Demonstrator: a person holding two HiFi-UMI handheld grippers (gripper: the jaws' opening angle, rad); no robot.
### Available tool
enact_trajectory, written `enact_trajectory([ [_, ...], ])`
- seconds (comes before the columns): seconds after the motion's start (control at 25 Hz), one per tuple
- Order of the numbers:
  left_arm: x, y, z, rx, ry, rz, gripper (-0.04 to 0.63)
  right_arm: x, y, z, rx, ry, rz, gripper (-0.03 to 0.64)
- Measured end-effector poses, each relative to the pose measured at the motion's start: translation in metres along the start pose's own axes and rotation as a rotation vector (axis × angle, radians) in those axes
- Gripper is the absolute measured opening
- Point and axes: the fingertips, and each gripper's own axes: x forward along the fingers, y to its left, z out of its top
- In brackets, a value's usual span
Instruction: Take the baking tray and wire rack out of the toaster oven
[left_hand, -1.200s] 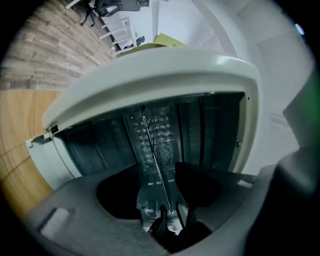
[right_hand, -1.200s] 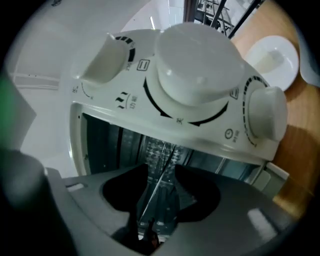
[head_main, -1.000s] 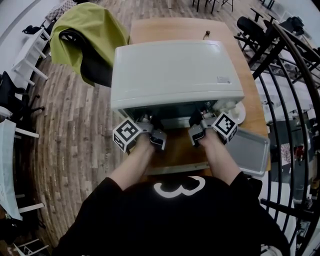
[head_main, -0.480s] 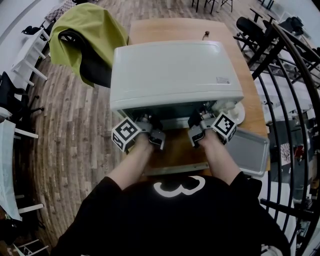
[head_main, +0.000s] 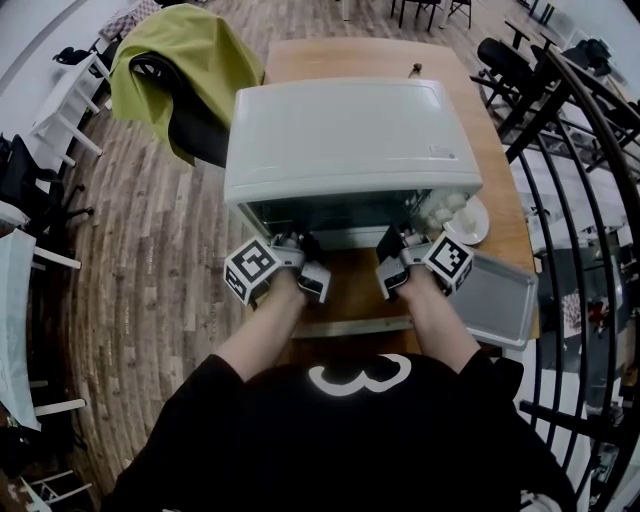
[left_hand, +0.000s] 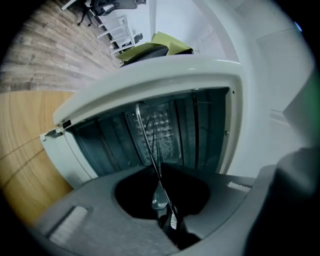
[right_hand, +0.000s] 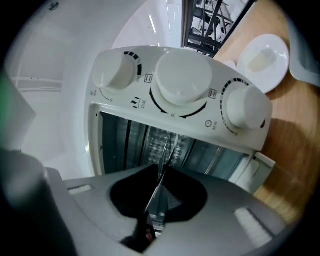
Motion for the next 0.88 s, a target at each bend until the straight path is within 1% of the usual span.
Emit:
enact_trajectory([
  [0.16,-0.021,0.0,-0.01,0.0,0.002,0.004,0.029,-0.02,0.004,-0.012,0.0,0.009,-0.011,0.034],
  [0.52,-0.059,-0.002,-0.037,0.003,-0.003,0.027,0.029,-0.062,0.009,-0.03,0.007,0.032,0.012,0.034],
  [0.88,-0.097,-0.007,-0.059,0.016,-0.01,0.043,0.032,-0.1,0.018,-0.048,-0.008,0.072,0.016,0.034],
])
